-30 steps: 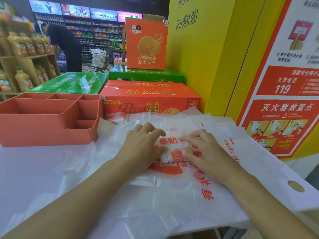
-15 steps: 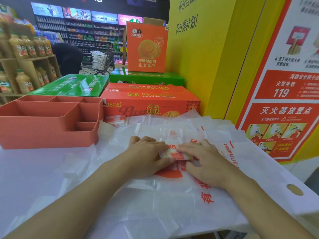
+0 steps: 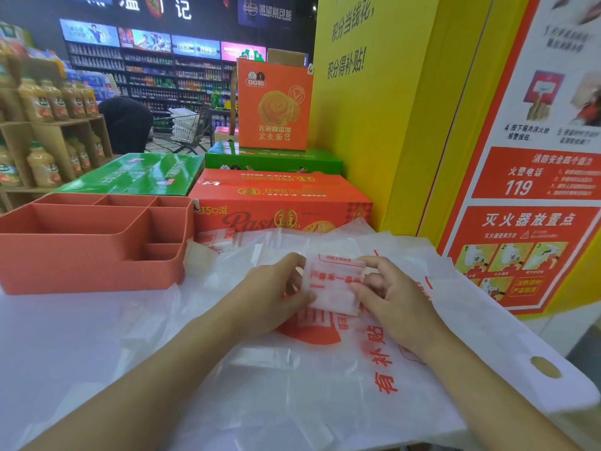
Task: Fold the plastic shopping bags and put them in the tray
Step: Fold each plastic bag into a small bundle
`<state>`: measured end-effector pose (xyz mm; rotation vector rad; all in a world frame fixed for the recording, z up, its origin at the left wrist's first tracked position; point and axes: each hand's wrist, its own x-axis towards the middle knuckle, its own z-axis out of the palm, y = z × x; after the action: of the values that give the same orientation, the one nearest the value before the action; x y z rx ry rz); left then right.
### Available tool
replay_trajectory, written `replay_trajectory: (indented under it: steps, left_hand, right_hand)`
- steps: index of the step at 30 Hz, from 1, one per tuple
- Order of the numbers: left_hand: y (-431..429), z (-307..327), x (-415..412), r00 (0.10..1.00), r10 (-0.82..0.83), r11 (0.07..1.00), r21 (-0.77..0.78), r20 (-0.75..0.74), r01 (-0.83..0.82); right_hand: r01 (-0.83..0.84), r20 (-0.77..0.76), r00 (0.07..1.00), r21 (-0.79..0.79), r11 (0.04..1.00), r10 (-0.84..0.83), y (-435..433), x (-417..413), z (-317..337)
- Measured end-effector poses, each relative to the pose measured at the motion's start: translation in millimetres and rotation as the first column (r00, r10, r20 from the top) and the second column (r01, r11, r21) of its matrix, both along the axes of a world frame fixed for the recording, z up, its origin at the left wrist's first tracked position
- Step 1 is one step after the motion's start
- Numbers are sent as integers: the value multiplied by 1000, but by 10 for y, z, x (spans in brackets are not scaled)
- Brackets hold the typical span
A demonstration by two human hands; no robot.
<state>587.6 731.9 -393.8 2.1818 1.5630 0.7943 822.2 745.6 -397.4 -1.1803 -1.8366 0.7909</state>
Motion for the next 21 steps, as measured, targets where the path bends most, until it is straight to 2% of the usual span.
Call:
replay_trajectory:
  steps: [6, 10, 13, 17, 21]
  left_hand:
    - [31, -57, 39, 998, 60, 998, 20, -18, -60]
    - [42, -59, 44, 985, 118, 992, 46, -125, -113]
    - [45, -43, 26, 952, 78, 990, 137, -297, -38]
    - [31, -75, 41, 912, -25, 1000, -11, -409, 22]
    - [42, -61, 27, 862, -50, 998, -60, -504, 23]
  right_hand:
    - [13, 240, 970, 56, 998, -26, 24, 2, -46]
    - [-39, 449, 893, 103, 994, -12, 36, 4, -66]
    - [-61, 529, 849, 119, 991, -11, 38, 17, -92]
    - [-100, 612, 790, 130, 986, -1, 23, 16, -58]
    - [-128, 676, 736, 120, 984, 13, 36, 31, -53]
